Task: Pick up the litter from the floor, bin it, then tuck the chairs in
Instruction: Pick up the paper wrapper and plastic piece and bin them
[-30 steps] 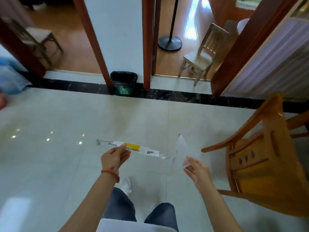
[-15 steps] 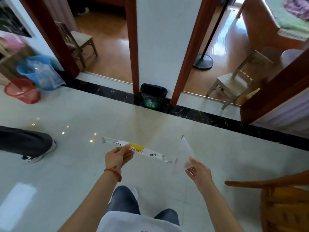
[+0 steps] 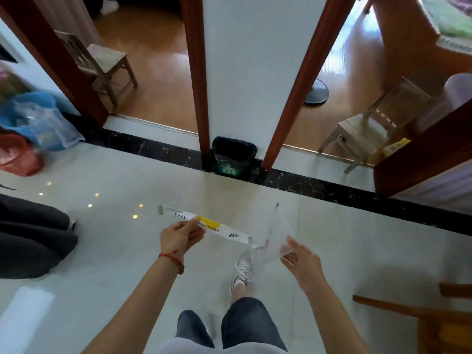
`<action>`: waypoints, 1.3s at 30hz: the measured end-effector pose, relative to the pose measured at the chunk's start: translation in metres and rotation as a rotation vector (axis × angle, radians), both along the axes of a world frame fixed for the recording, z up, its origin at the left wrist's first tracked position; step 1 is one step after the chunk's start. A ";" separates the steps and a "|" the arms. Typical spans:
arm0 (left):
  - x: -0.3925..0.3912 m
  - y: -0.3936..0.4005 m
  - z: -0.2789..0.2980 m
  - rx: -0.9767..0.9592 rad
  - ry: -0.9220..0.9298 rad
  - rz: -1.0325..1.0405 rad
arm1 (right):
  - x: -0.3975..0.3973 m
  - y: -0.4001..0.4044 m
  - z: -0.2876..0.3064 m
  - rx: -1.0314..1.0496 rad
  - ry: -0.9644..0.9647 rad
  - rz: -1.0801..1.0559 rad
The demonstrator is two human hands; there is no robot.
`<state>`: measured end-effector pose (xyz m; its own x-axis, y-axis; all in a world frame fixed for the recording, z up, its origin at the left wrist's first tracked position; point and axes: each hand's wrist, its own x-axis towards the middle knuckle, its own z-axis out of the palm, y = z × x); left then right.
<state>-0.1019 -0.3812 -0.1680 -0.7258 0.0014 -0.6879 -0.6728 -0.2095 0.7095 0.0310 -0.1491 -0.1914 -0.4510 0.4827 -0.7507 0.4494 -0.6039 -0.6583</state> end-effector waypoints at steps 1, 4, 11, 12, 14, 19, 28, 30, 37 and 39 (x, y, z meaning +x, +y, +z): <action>-0.014 0.009 -0.001 0.003 -0.003 -0.001 | -0.014 0.010 -0.003 -0.002 0.002 -0.002; -0.058 0.036 -0.004 0.003 -0.012 0.003 | -0.062 0.044 -0.007 -0.028 0.020 -0.012; -0.149 0.094 0.000 -0.026 -0.025 0.012 | -0.171 0.106 -0.007 -0.020 0.004 0.015; -0.160 0.100 0.000 -0.034 -0.028 0.015 | -0.185 0.112 -0.007 -0.015 -0.003 0.018; -0.183 0.111 0.000 -0.043 -0.037 0.010 | -0.211 0.120 -0.010 -0.020 -0.011 0.019; -0.248 0.130 -0.016 -0.067 -0.073 -0.050 | -0.266 0.133 -0.029 -0.012 -0.048 0.024; -0.373 0.148 -0.040 -0.124 -0.103 -0.135 | -0.365 0.130 -0.067 -0.057 -0.112 -0.034; -0.392 0.152 -0.047 -0.136 -0.120 -0.144 | -0.385 0.132 -0.075 -0.077 -0.141 -0.043; -0.436 0.162 -0.093 -0.185 -0.202 -0.050 | -0.451 0.149 -0.129 -0.107 -0.281 -0.055; -0.444 0.165 -0.108 -0.196 -0.223 -0.001 | -0.466 0.153 -0.149 -0.120 -0.319 -0.044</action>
